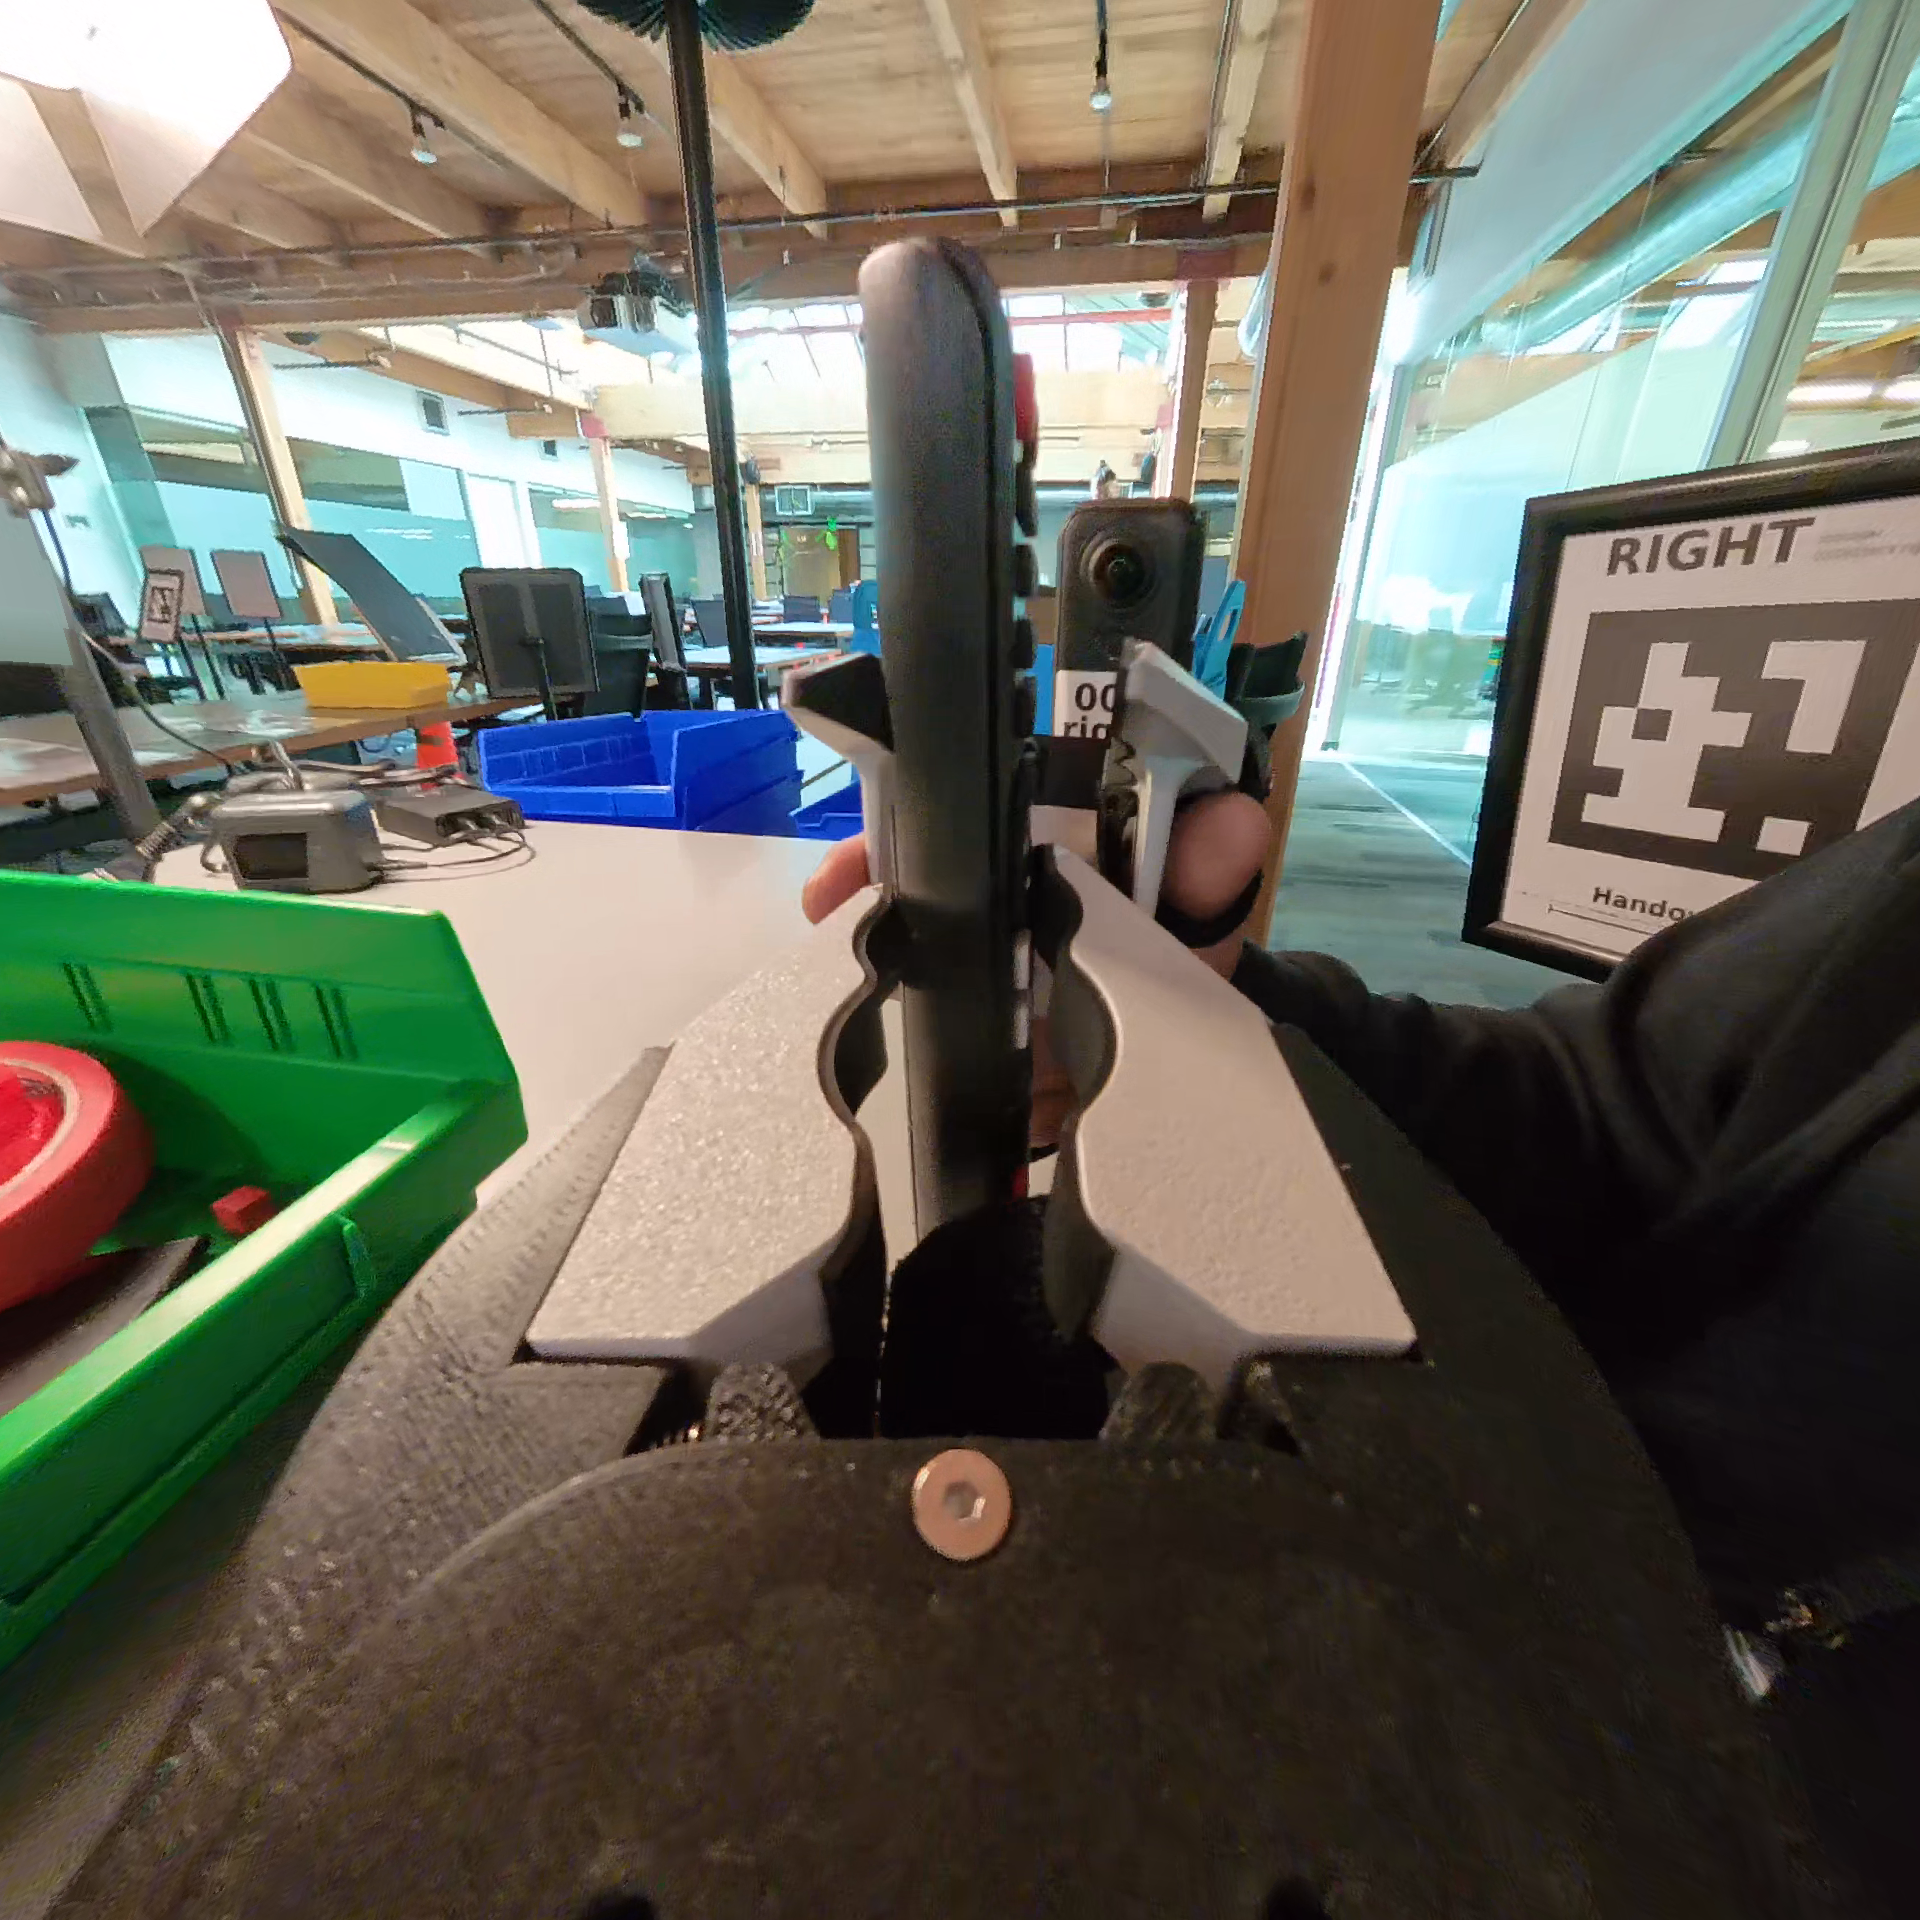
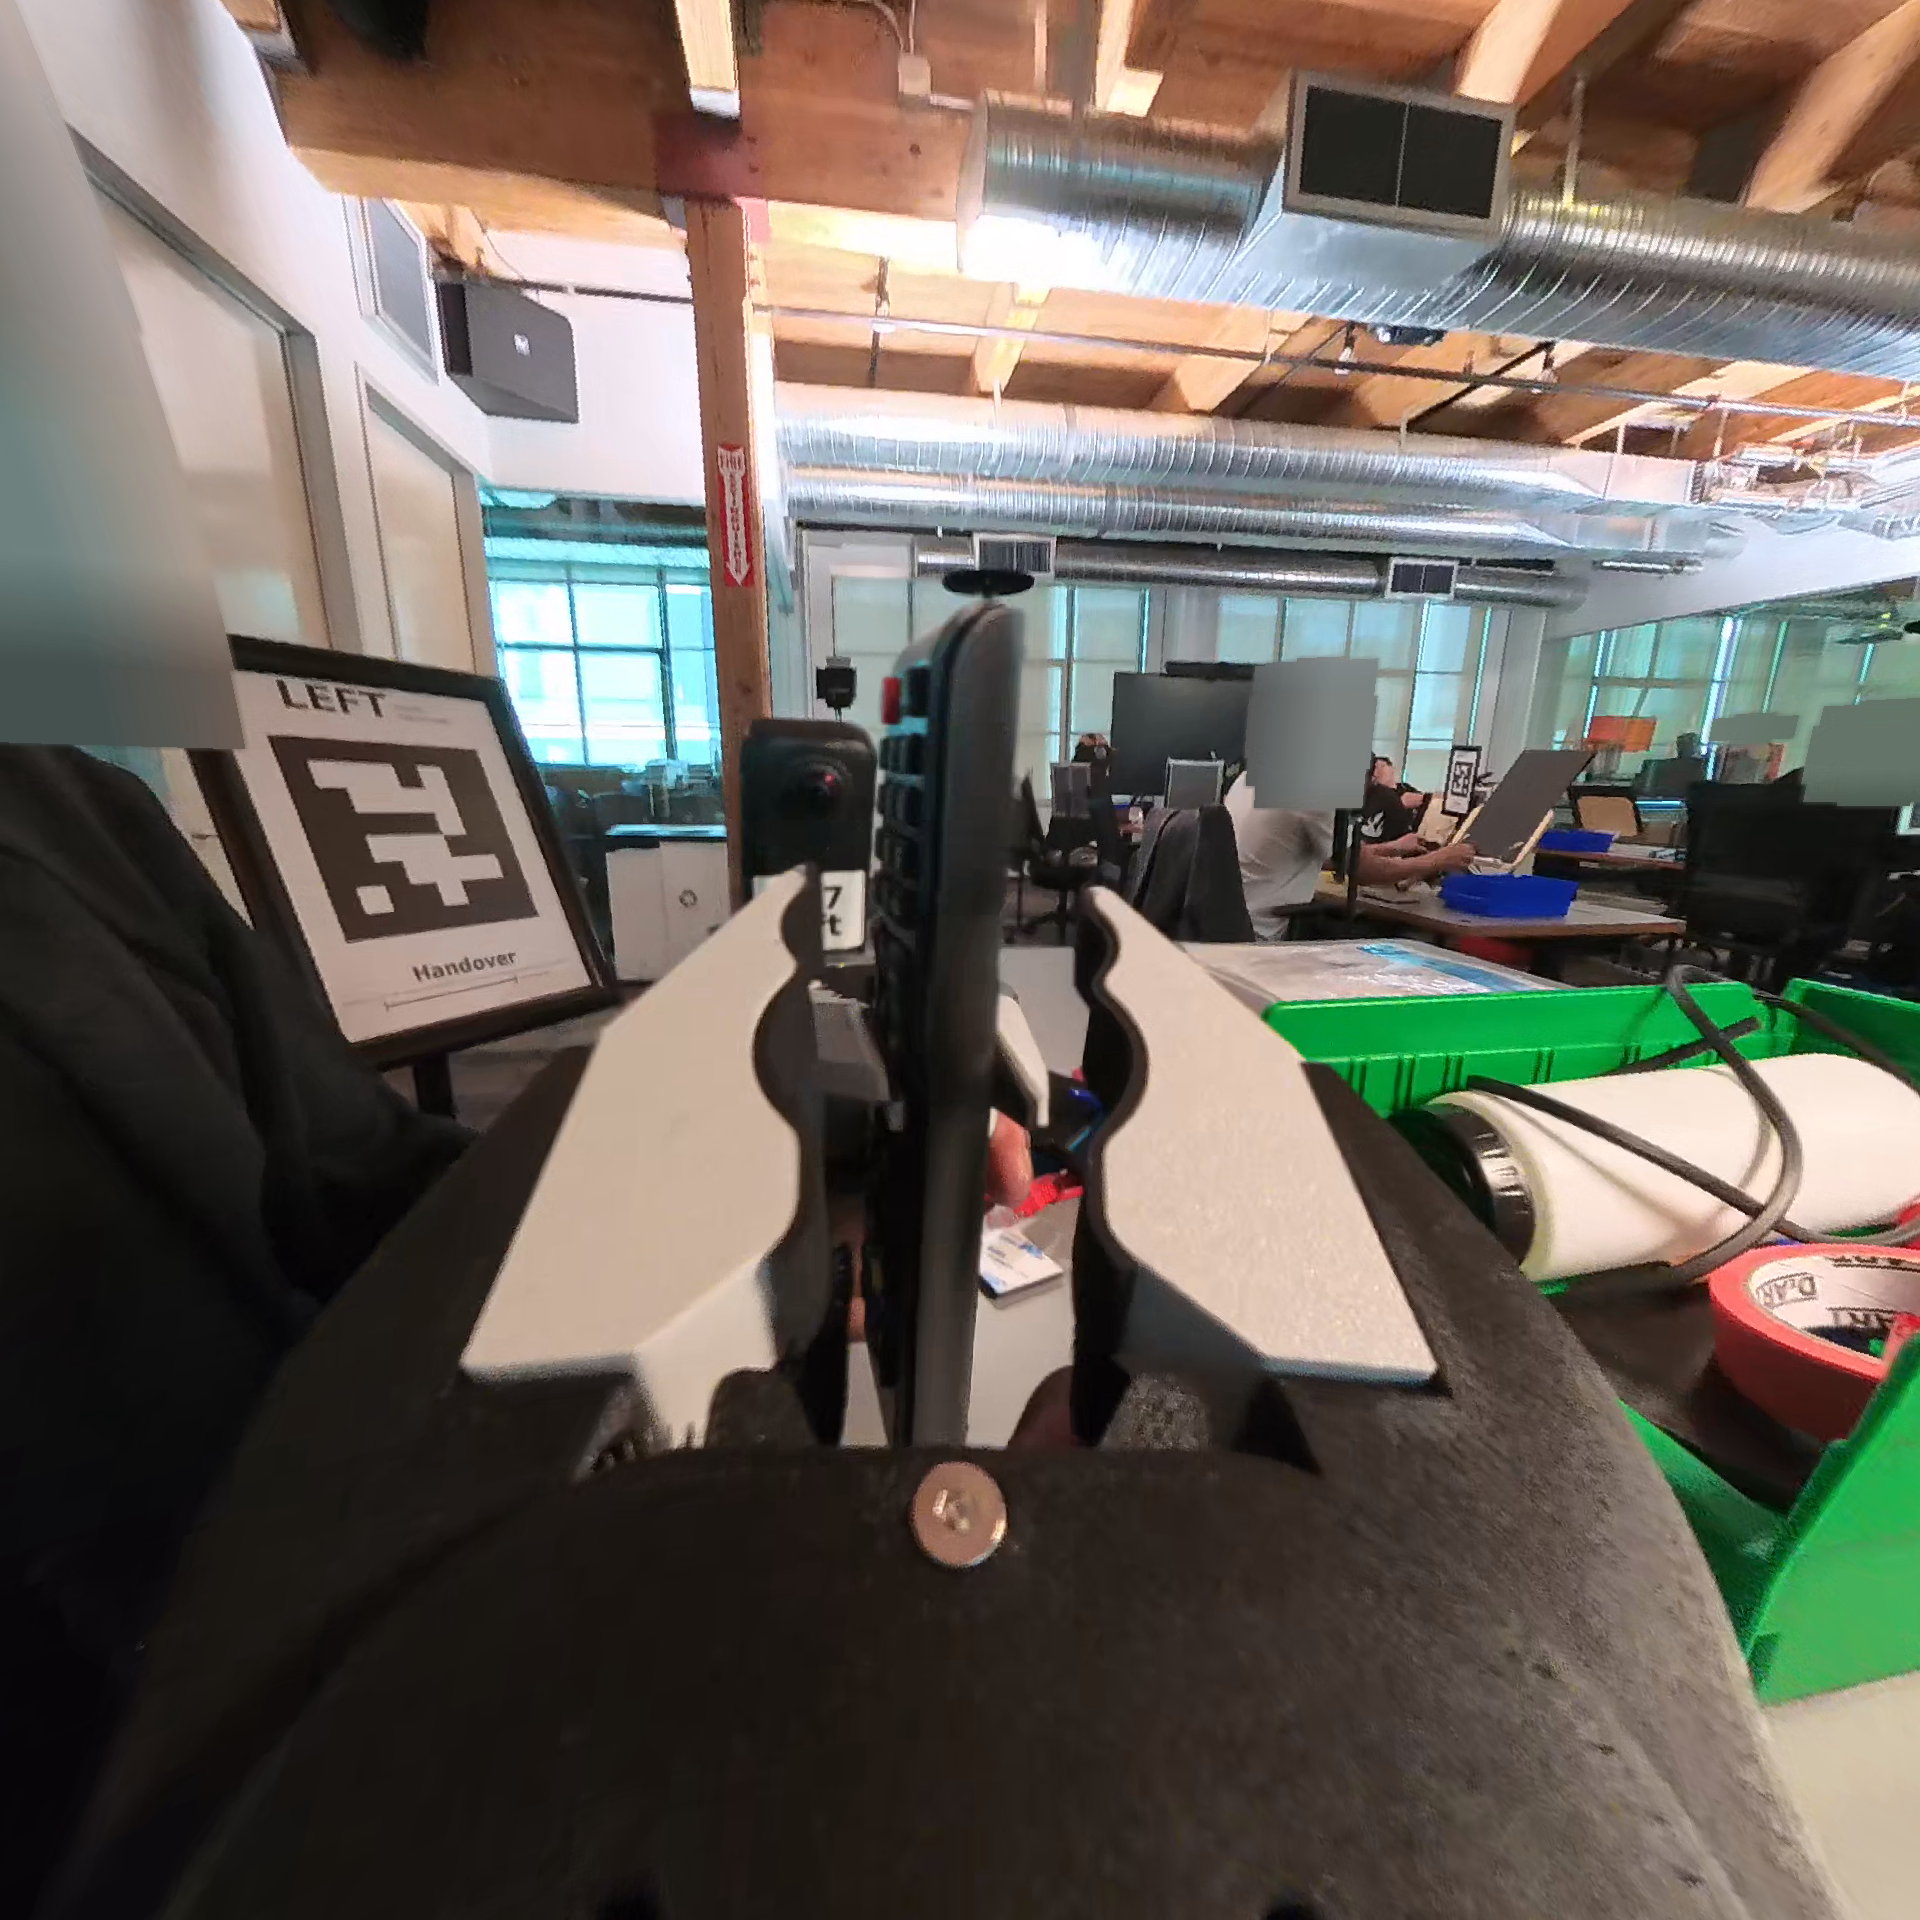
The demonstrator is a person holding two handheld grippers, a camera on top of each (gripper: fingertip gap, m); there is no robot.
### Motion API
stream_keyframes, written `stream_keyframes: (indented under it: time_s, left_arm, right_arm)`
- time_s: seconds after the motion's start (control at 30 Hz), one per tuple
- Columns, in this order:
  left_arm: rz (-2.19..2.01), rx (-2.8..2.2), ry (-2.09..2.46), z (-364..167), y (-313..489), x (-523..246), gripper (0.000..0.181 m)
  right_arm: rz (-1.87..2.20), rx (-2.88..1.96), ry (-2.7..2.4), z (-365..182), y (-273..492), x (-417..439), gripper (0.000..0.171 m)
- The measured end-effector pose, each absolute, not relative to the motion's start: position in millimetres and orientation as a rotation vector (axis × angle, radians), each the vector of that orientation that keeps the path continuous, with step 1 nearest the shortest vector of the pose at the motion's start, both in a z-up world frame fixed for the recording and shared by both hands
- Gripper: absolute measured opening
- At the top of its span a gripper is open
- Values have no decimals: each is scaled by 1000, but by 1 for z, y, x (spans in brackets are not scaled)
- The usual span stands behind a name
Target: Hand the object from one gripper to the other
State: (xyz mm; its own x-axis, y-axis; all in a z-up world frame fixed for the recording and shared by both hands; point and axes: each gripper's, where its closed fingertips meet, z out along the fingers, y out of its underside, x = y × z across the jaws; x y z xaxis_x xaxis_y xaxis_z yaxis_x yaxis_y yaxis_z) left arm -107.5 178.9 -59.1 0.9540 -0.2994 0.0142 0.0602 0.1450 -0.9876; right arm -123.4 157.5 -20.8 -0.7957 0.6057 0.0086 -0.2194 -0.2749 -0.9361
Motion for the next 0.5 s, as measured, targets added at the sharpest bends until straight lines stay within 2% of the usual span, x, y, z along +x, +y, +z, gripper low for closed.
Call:
stream_keyframes:
  time_s: [0.07, 0.23, 0.3, 0.43, 0.5]
  left_arm:
    - [-255, -1451, 201, -67, 183, -108, 27]
    - [-276, -1416, 128, -62, 184, -115, 34]
    - [-303, -1404, 91, -60, 183, -120, 36]
    - [-337, -1405, 124, -60, 181, -116, 27]
    - [-352, -1370, 96, -54, 177, -121, 26]
  right_arm:
    - [2042, -472, -1490, -26, 154, -126, 28]
    - [2020, -486, -1408, -18, 164, -128, 23]
    - [2045, -503, -1380, -15, 168, -128, 23]
    - [2093, -548, -1327, -13, 173, -131, 27]
    - [2129, -596, -1330, -14, 174, -135, 46]
